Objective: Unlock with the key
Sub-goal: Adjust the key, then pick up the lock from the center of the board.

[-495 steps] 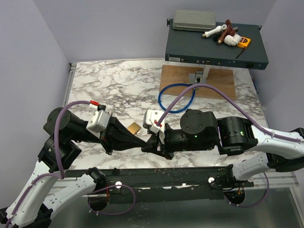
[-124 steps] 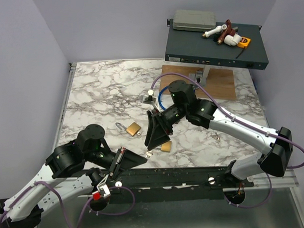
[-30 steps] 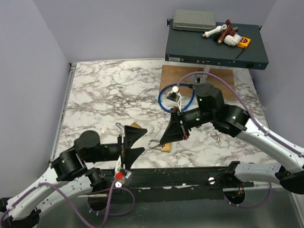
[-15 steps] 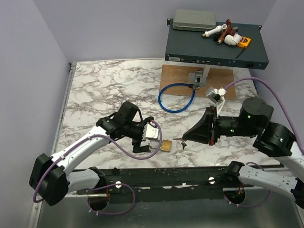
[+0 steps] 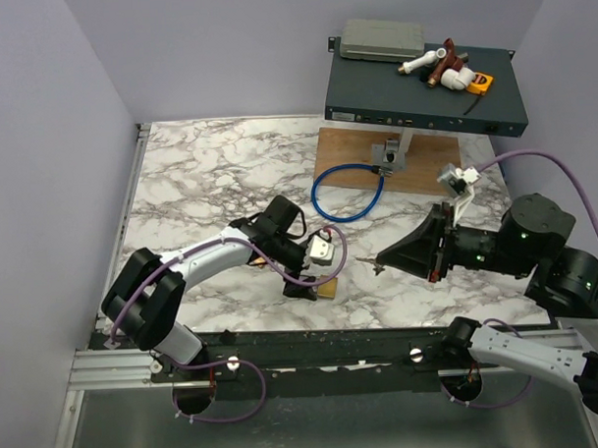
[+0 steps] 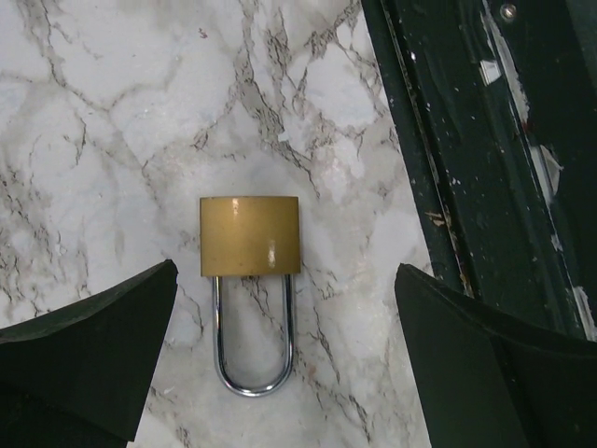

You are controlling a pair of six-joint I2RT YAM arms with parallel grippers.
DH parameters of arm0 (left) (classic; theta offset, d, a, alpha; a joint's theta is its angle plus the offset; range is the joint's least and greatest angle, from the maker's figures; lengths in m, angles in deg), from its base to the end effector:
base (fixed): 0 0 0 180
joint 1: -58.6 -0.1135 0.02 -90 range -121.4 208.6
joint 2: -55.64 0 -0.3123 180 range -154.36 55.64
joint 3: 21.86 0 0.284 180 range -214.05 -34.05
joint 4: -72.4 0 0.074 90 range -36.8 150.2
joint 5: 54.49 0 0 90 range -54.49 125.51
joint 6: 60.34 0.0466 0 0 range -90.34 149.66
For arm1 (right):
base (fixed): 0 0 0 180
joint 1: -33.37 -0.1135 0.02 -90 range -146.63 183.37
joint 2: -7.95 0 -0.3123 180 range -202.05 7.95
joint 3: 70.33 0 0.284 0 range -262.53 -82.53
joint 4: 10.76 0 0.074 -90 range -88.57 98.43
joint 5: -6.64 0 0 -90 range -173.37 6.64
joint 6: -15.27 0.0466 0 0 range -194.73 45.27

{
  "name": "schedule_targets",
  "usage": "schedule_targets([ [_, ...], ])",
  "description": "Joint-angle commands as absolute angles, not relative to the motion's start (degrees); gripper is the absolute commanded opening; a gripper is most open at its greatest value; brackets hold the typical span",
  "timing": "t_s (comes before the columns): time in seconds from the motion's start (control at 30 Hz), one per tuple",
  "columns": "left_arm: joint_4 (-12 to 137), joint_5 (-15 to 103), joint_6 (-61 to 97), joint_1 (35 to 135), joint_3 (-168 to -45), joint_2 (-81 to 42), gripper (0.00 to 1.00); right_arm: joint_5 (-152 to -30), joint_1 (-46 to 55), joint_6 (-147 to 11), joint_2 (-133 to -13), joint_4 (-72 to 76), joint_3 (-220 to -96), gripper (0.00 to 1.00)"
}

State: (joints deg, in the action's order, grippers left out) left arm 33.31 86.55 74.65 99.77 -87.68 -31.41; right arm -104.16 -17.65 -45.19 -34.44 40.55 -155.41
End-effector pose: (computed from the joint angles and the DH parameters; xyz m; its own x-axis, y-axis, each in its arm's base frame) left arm 0.2169 -0.2378 0.2328 0.0350 0.5599 -0.8278 0.9601 -0.2489 -0.1277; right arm 0.0591 0.0993 0.4990 -0.5492 0.0540 -0.8339 -0.7779 0.3316 0.5338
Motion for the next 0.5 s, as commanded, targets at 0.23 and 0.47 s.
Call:
schedule_targets([
  [0.23,63.3,81.3,68.8,100.7,-73.2,-31.8,0.99,-99.4,-17.7,-48.3,-38.2,47.5,-166.6,0.01],
  [0.47,71.7,76.1,69.4,101.0,-70.1,-34.6,0.99,-99.5,-17.7,-48.2,-38.9,48.9,-168.7,0.01],
])
